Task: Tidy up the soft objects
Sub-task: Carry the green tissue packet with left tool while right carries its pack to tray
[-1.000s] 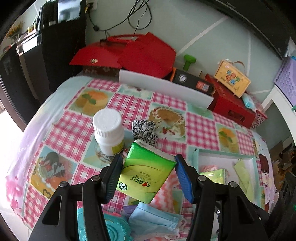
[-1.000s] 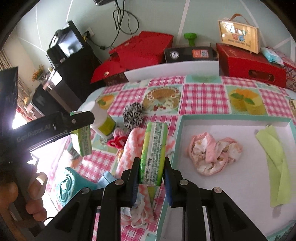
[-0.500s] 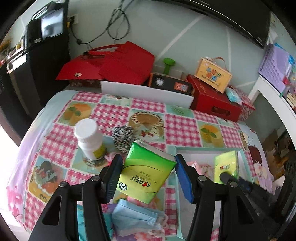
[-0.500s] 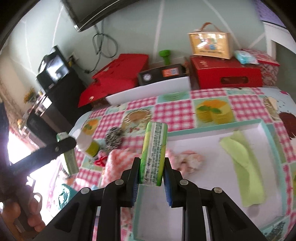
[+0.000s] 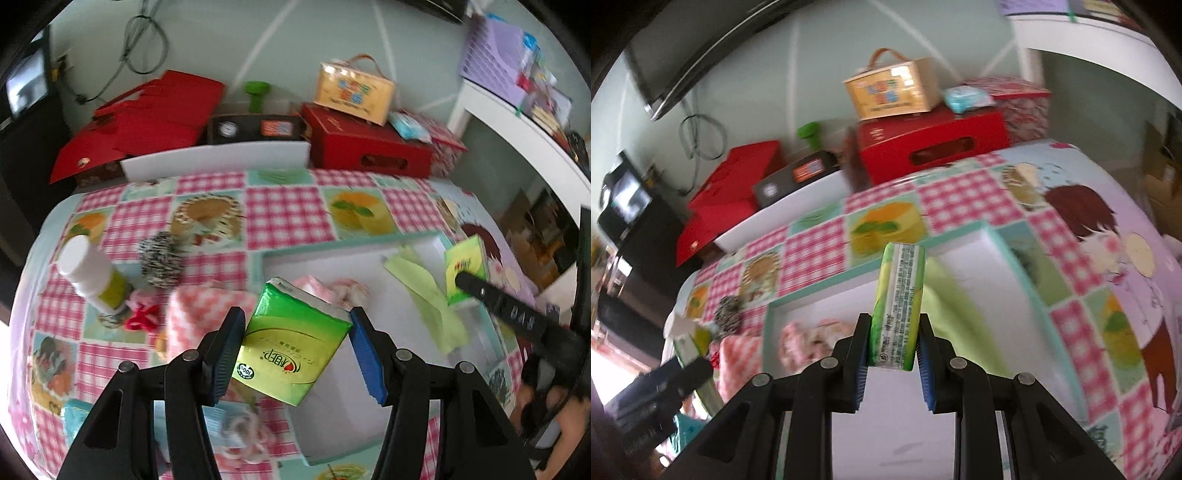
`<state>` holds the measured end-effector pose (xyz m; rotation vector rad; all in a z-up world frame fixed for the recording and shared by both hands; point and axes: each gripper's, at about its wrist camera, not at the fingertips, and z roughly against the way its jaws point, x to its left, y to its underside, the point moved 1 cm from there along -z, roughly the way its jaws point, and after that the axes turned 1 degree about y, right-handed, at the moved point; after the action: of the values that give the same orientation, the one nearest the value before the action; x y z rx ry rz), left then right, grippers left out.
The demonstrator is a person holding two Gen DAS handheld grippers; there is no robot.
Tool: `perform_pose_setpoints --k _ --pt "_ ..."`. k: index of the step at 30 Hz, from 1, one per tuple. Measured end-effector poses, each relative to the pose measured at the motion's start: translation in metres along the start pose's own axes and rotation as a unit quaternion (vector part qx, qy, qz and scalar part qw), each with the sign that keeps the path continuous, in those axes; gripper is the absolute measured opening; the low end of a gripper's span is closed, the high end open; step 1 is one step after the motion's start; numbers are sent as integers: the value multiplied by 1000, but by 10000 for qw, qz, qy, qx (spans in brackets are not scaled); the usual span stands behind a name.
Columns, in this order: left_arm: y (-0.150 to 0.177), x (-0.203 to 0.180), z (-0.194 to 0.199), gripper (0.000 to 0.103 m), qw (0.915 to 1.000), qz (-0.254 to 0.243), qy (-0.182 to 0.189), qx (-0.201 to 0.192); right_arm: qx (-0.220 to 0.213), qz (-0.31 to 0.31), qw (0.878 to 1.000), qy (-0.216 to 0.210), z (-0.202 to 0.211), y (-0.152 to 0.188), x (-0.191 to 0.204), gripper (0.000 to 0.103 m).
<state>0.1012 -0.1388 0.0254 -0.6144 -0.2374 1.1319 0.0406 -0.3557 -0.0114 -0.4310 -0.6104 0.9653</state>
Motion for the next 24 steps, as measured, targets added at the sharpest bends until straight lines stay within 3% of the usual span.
perform_pose_setpoints --k 11,24 --pt "18 -41 -37 59 9971 -473 192 560 36 -315 9970 713 -3 -4 -48 25" --pt "29 -49 -69 60 9934 -520 122 1019 500 -113 9960 727 -28 5 -35 25"
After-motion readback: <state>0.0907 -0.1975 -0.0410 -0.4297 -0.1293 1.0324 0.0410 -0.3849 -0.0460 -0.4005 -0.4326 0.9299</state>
